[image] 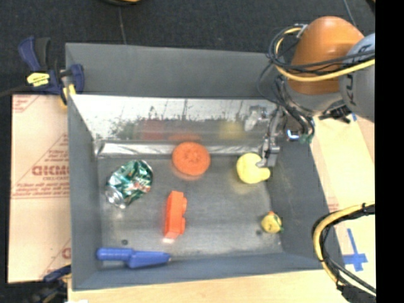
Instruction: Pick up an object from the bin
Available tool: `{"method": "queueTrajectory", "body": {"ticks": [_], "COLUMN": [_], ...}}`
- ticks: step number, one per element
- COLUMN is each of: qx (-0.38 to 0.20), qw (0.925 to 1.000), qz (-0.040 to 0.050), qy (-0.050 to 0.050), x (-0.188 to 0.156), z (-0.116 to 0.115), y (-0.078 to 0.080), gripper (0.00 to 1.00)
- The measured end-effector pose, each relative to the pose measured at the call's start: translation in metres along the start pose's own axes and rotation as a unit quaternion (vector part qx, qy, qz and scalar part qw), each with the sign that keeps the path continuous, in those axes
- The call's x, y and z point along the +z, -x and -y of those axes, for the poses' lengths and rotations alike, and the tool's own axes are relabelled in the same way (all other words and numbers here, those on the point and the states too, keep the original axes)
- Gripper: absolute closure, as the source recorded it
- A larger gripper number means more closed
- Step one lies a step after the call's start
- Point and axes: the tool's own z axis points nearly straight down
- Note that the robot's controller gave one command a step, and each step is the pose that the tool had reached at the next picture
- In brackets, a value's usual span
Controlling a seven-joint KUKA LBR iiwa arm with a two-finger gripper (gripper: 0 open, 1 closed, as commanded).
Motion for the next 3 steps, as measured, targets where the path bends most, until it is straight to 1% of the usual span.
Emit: {"method": "queueTrajectory", "body": {"ticks": [1, 2, 3], "qx": [-0.001, 0.001, 0.057], "qw": [1.0, 1.0, 0.9983], "qz": [0.0039, 0.0063, 0.0126], "qy": [-0.001, -0.001, -0.001], "x": [-0.006, 0.073, 0.123], "z": [0.0, 0.002, 0.016], "y": [0.001, -0.018, -0.039], "gripper": [0.0, 0.0, 1.0]}}
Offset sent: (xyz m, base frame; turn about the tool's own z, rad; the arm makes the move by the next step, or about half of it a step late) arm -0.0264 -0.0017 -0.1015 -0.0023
